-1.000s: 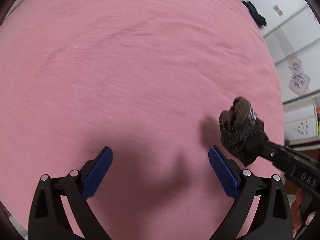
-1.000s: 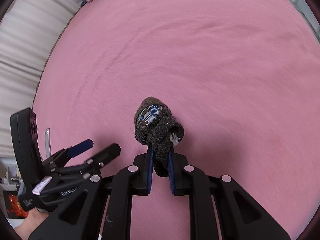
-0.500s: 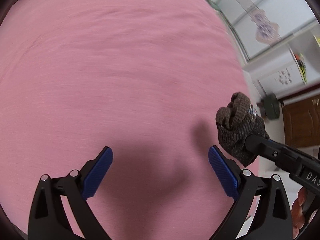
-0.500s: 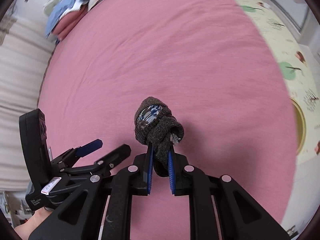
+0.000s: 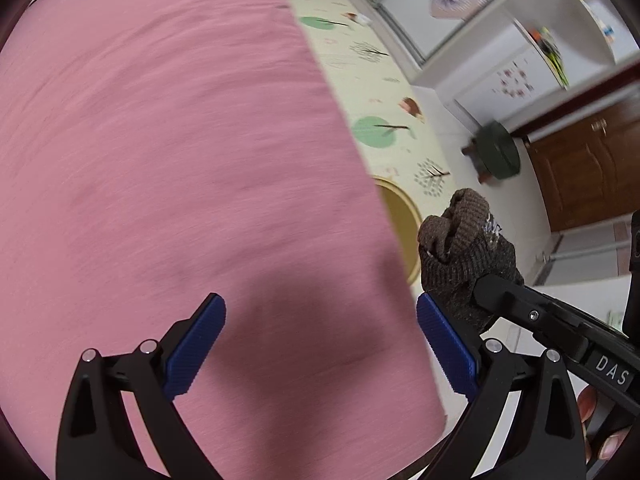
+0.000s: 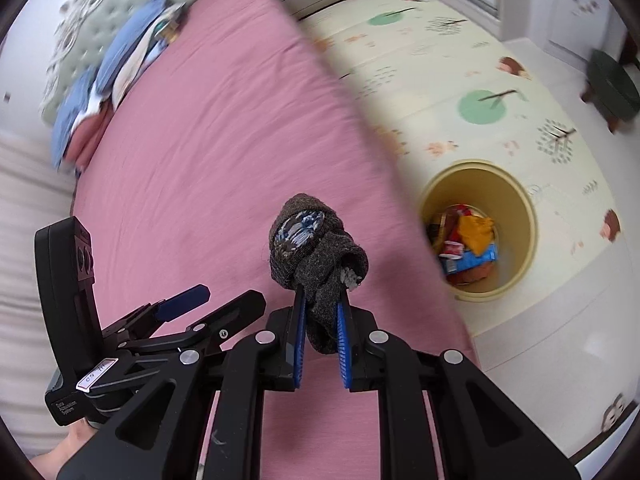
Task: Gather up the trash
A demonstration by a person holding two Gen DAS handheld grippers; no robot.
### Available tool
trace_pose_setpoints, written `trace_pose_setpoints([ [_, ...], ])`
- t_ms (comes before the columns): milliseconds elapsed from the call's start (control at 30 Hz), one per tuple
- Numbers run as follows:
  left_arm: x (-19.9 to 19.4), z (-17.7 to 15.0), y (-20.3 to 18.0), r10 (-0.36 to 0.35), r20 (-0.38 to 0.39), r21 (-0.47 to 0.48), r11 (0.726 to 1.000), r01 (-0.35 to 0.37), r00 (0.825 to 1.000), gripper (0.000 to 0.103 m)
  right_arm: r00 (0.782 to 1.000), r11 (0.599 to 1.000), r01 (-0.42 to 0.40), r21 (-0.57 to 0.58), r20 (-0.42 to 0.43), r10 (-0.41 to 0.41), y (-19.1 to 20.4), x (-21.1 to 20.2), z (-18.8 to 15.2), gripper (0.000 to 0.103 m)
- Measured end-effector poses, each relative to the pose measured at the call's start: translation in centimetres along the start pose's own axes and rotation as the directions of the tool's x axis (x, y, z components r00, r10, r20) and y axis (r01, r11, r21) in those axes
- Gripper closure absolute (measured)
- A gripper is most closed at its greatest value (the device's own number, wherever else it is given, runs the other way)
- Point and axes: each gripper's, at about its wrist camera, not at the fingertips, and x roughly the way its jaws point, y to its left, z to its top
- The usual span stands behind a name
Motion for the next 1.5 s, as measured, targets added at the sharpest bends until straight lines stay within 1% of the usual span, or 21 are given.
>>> trace_pose_setpoints([
  [33,0.4,0.4,-1.1,-0.005,-0.005,0.014,1.0,0.005,1.0,0.007,1.0,1.0,0.006,0.021,0.015,-0.006,-1.6,-0.7,0.3,0.09],
  [133,2.0,2.0,-4.4,-0.015,-0.021,0.058,0.998,0.016,1.0,0.007,0.999,0.998,0.011,0.062,0.037,-0.013,-4.2,-1.7,0.9,0.089],
  [233,3.0,3.0,-6.9,-0.027,-0.036,0.092,0.995,0.03,0.999,0.007,0.998,0.994,0.016,0.106,0.057,-0.022,-7.1,-2.8,1.7,0.089],
  [467,6.1,5.9,-12.1,-0.045,-0.07,0.17,0.984,0.056,0.997,0.007,0.995,0.982,0.036,0.185,0.084,-0.053,-11.9,-4.1,3.7,0.088],
  [633,8.2,8.0,-14.7,-0.055,-0.093,0.193,0.978,0.073,0.994,0.007,0.991,0.972,0.05,0.231,0.106,-0.077,-14.9,-4.6,5.0,0.08],
  [667,8.5,8.3,-15.0,-0.056,-0.095,0.196,0.978,0.074,0.994,0.007,0.991,0.969,0.05,0.24,0.11,-0.079,-15.5,-4.8,5.2,0.072],
  [700,8.8,8.7,-15.4,-0.056,-0.098,0.201,0.977,0.074,0.994,0.007,0.99,0.965,0.047,0.257,0.119,-0.08,-16.2,-4.9,5.4,0.066],
  [833,8.9,9.5,-16.4,-0.059,-0.098,0.22,0.972,0.079,0.994,0.007,0.987,0.958,0.05,0.281,0.135,-0.091,-17.2,-5.5,6.0,0.066],
  [933,8.3,9.8,-16.9,-0.069,-0.087,0.231,0.969,0.088,0.994,0.007,0.986,0.958,0.042,0.283,0.144,-0.086,-17.1,-6.0,6.2,0.066],
  [1033,7.4,9.7,-16.9,-0.078,-0.074,0.233,0.968,0.094,0.994,0.007,0.986,0.965,0.046,0.26,0.145,-0.086,-16.1,-6.3,6.4,0.066],
  [1133,6.1,9.4,-16.1,-0.08,-0.057,0.22,0.971,0.091,0.995,0.007,0.987,0.973,0.041,0.227,0.139,-0.074,-14.6,-6.6,6.4,0.066],
  [1233,4.3,8.9,-14.6,-0.078,-0.037,0.199,0.976,0.084,0.996,0.007,0.988,0.982,0.044,0.182,0.137,-0.07,-12.5,-6.9,6.3,0.066],
  [1333,2.1,8.0,-12.4,-0.047,-0.007,0.187,0.981,0.047,0.999,0.007,0.989,0.99,0.041,0.134,0.135,-0.059,-10.1,-7.2,5.9,0.066],
  [1433,-0.3,6.5,-9.3,0.005,0.022,0.173,0.985,-0.009,1.0,0.007,0.992,0.997,0.026,0.073,0.123,-0.035,-7.0,-7.3,5.3,0.066],
  [1500,-1.6,5.5,-7.3,0.03,0.031,0.154,0.987,-0.034,0.999,0.007,0.993,0.999,0.026,0.031,0.116,-0.029,-4.9,-7.1,4.7,0.065],
])
